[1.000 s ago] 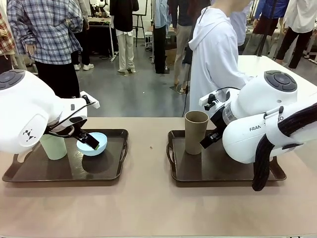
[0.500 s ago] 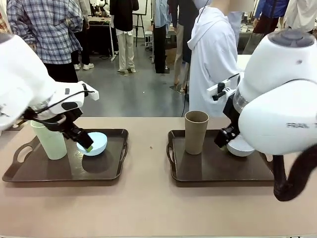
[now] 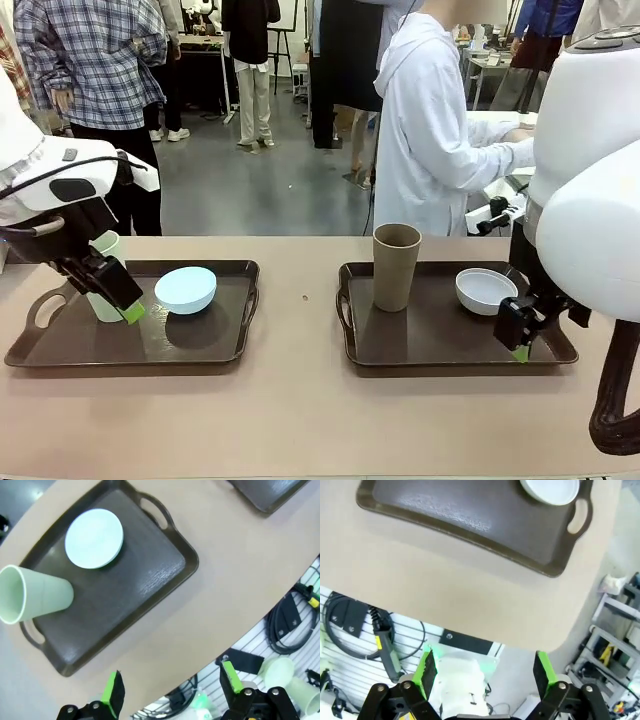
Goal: Set up a tray with a mat and arrange the tableware.
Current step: Pick up the Picnic Bowl and Reusable plastic cup from the Handle tray in front of the human's position and hold them in the air.
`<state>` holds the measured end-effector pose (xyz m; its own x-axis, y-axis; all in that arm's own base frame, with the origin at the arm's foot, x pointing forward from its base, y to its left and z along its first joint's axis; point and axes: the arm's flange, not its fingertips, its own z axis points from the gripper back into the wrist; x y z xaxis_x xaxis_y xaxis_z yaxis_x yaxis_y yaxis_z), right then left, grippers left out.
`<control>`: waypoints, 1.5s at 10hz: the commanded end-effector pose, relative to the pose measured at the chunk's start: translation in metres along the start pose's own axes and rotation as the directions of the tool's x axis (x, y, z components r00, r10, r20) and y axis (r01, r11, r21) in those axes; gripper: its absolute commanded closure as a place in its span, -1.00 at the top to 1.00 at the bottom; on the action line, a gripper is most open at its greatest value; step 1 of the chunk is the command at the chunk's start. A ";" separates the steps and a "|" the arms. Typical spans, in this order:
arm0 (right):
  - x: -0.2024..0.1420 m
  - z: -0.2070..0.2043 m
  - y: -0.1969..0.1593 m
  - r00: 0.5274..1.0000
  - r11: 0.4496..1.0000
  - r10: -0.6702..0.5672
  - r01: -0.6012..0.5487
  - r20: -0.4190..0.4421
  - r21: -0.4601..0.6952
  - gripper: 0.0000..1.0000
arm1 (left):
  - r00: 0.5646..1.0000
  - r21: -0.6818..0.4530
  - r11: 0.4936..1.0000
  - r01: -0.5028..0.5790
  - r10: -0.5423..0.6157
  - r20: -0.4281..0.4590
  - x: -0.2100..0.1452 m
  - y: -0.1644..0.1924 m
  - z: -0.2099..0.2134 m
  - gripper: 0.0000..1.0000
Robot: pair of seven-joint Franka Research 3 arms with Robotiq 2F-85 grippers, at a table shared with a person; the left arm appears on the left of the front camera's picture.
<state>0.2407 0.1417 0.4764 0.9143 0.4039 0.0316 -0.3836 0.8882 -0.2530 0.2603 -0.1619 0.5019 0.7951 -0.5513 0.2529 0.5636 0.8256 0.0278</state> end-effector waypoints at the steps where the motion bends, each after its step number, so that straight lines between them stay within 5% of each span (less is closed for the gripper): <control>1: 0.013 -0.004 0.002 0.999 1.000 0.024 -0.025 0.040 0.008 1.00 | 1.000 0.002 1.000 0.013 -0.013 -0.010 0.008 0.001 -0.013 1.00; 3: 0.004 0.000 0.001 1.000 1.000 0.004 -0.004 0.019 0.002 1.00 | 1.000 -0.002 1.000 0.002 -0.002 -0.010 0.002 0.000 -0.006 1.00; 4: -0.007 0.001 -0.035 0.996 0.993 -0.084 0.085 -0.018 0.081 1.00 | 0.996 -0.141 0.988 0.060 -0.050 0.078 -0.014 0.024 0.007 1.00; 7: -0.074 0.007 -0.132 0.960 0.901 -0.280 0.266 -0.010 0.342 1.00 | 0.975 -0.452 0.892 -0.016 0.114 0.193 -0.044 0.086 0.031 1.00; 11: -0.176 0.007 -0.229 0.823 0.608 -0.562 0.346 0.081 0.714 1.00 | 0.890 -0.646 0.745 -0.167 0.396 0.225 -0.097 0.151 0.049 1.00; 15: -0.255 -0.024 -0.297 0.682 0.352 -0.731 0.337 0.032 0.873 1.00 | 0.742 -0.715 0.649 -0.261 0.608 0.281 -0.196 0.217 0.057 1.00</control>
<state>0.1224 -0.2206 0.5218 0.8944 -0.3738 0.2457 0.0881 0.6856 0.7226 0.2315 0.1218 0.5299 0.8871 0.0807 0.4545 0.3161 0.6114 -0.7254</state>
